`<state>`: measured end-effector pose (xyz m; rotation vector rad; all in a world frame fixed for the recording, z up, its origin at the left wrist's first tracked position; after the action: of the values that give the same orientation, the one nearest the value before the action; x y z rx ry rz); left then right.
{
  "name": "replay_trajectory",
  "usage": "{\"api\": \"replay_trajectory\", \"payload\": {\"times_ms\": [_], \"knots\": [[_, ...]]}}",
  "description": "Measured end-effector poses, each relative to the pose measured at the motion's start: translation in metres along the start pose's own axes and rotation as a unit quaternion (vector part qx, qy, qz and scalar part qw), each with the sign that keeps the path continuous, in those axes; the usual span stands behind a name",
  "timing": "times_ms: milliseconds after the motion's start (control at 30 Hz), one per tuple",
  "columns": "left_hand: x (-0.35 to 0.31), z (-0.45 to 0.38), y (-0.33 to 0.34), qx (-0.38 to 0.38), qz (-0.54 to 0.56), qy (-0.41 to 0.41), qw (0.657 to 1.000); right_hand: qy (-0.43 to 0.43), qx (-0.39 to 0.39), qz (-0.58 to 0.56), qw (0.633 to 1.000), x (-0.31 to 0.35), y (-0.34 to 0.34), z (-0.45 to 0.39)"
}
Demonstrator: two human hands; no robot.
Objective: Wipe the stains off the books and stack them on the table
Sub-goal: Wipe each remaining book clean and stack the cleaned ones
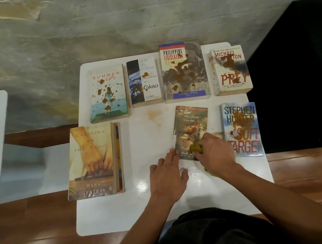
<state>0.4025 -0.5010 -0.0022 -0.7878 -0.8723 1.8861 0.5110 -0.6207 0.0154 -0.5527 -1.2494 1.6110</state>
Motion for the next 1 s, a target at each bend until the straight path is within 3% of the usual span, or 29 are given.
{"api": "replay_trajectory", "payload": {"times_ms": [333,500,667,800,1000], "knots": [[-0.003,0.002,0.000,-0.003,-0.008,0.001,1.000,0.013,-0.002,0.020,1.000,-0.010,-0.013,-0.015],[-0.004,-0.001,-0.002,0.005,-0.005,0.002,1.000,0.061,-0.021,-0.021,0.998,-0.010,-0.021,-0.027],[-0.004,-0.003,-0.005,0.014,-0.009,-0.002,1.000,0.052,-0.036,-0.061,0.996,-0.003,-0.016,-0.014],[-0.005,-0.004,-0.010,-0.001,-0.047,-0.009,0.999,0.025,-0.006,-0.025,0.999,-0.004,-0.008,-0.008],[-0.011,-0.009,-0.020,0.005,-0.059,0.001,0.998,0.072,-0.017,0.009,0.997,-0.021,-0.025,-0.032]]}}
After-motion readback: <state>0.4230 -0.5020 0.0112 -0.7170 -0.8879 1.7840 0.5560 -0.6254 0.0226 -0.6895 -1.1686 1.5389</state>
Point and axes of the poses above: each hand's wrist, its own z-axis away from the middle knuckle, its own y-axis out of the palm, x = y × z, the point moved 5 cm from there along -z, towards the middle knuckle, and after that the axes turned 5 degrees about -y, right-handed, at the moved point
